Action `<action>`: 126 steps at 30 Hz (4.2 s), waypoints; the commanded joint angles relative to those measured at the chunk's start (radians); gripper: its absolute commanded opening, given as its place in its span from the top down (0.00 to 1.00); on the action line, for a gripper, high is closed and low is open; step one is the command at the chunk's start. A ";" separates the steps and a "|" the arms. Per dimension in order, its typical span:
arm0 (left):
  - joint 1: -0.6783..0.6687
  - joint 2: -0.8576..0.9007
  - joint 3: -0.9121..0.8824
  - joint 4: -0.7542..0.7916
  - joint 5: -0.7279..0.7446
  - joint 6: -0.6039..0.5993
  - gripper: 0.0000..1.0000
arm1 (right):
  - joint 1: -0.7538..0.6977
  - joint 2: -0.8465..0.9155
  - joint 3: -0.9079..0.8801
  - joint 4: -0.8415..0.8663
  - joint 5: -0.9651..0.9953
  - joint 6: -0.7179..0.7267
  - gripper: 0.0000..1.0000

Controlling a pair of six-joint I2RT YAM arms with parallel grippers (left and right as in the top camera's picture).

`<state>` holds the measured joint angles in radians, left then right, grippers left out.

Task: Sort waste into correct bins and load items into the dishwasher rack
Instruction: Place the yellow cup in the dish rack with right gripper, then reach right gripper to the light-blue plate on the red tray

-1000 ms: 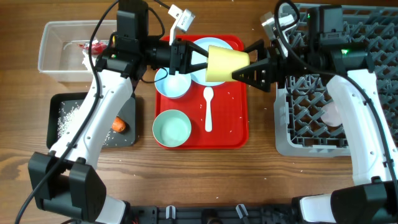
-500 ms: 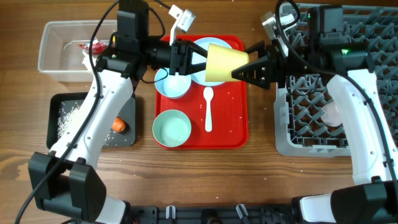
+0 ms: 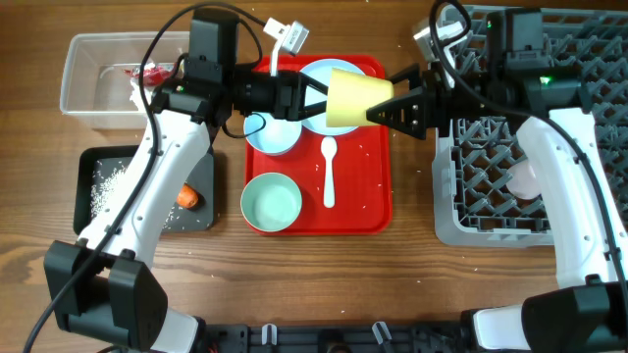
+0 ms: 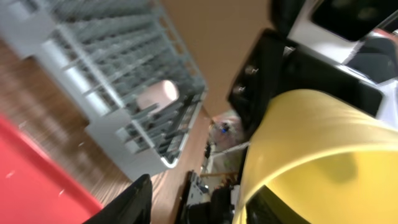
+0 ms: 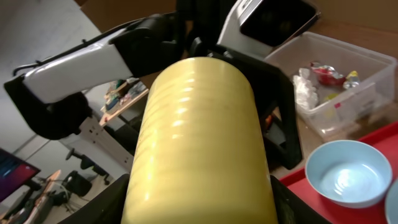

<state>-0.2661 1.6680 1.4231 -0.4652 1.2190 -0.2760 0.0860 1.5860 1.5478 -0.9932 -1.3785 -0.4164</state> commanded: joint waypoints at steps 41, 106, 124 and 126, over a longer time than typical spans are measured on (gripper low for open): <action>-0.101 0.004 -0.158 -0.233 -1.064 0.007 0.39 | -0.712 0.018 0.234 -0.388 1.294 0.603 0.58; -0.102 0.004 -0.227 -0.178 -1.064 0.006 0.00 | -0.196 -0.090 0.365 -0.361 1.174 0.538 0.00; -0.102 0.004 -0.227 -0.178 -1.064 0.006 0.00 | 0.081 0.005 0.361 -0.346 1.175 0.546 0.00; -0.102 0.004 -0.226 -0.177 -1.064 0.006 0.00 | 0.081 0.015 0.361 -0.346 1.174 0.547 0.00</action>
<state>-0.3656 1.6691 1.2049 -0.6460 0.1612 -0.2749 0.1658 1.5803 1.9018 -1.3445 -0.1947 0.1337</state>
